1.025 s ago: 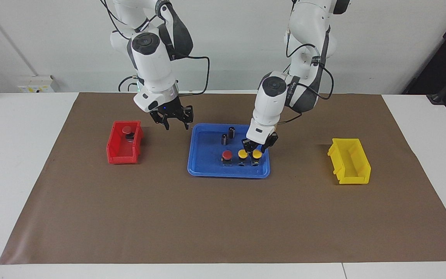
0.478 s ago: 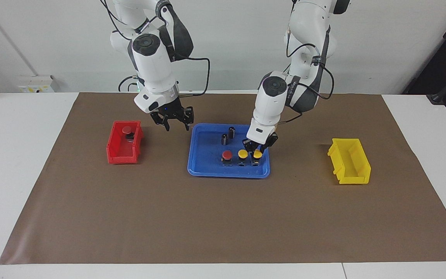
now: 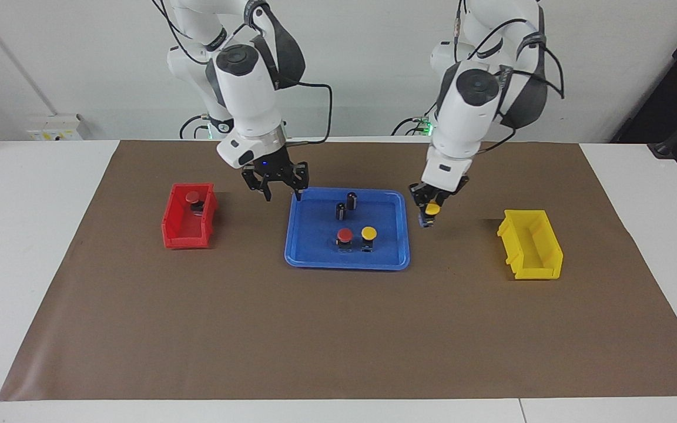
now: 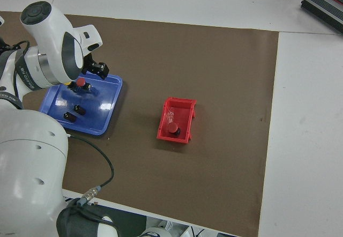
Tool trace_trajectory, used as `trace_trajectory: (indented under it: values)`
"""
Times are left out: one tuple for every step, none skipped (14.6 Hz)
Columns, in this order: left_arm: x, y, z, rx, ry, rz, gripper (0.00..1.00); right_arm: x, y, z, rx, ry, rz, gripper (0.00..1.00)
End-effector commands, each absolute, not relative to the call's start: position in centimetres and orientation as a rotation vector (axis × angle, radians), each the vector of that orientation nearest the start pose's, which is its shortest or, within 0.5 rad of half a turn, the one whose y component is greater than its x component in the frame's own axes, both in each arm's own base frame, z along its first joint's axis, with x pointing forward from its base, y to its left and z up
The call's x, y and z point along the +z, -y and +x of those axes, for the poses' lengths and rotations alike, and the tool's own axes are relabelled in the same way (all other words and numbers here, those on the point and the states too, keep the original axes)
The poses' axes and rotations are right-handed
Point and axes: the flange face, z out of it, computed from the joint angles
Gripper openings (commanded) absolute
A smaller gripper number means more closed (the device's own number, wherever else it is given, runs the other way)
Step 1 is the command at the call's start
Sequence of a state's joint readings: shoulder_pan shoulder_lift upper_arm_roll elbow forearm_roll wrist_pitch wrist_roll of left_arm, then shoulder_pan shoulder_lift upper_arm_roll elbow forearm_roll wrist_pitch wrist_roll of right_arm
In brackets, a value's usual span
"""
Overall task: Sort red and yellow buttons by color
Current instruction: 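Carry the yellow button to the yellow bin while the right gripper grasps red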
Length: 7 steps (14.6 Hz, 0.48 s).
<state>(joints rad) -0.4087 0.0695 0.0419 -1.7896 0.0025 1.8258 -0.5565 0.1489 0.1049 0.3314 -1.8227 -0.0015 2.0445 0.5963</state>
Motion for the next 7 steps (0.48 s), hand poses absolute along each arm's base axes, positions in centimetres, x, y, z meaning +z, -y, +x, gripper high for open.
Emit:
trace_trajectory:
  values:
    - [51.2, 11.7, 55.8, 0.03, 0.188, -3.07, 0.01, 46.0, -33.0, 56.9, -0.133, -0.168, -3.062, 0.73]
    - [50.7, 8.7, 56.1, 0.038, 0.118, -3.063, 0.01, 44.4, -34.2, 56.9, -0.133, -0.174, -3.082, 0.73]
    - [50.1, 5.6, 56.2, 0.036, 0.08, -3.068, 0.01, 43.1, -35.0, 57.1, -0.17, -0.179, -3.098, 0.73]
    - [49.8, 3.3, 56.3, 0.009, 0.061, -3.072, 0.01, 41.8, -36.1, 57.0, -0.189, -0.177, -3.1, 0.73]
    - [49.0, 1.6, 56.2, -0.002, 0.063, -3.074, 0.01, 40.6, -37.2, 56.5, -0.177, -0.175, -3.102, 0.73]
    - [48.1, 0.6, 55.7, -0.002, 0.044, -3.076, 0.01, 39.2, -38.5, 55.8, -0.159, -0.155, -3.114, 0.73]
    - [46.9, 0.1, 55.3, -0.003, 0.024, -3.077, 0.01, 38.3, -38.6, 55.7, -0.177, -0.128, -3.138, 0.73]
